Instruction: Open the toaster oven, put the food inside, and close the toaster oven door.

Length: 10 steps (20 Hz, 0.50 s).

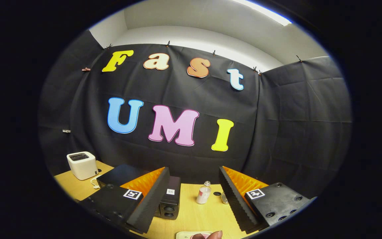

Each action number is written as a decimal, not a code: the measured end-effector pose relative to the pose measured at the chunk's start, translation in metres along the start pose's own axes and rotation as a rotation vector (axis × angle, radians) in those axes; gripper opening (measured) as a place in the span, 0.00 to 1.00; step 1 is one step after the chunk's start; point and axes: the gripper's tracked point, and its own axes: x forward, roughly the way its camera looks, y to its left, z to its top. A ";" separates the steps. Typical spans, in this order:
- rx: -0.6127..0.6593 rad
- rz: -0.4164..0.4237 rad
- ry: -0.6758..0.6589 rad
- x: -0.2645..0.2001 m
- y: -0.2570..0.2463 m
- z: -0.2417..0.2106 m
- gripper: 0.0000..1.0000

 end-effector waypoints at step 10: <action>0.119 0.114 0.015 0.011 0.096 -0.025 0.98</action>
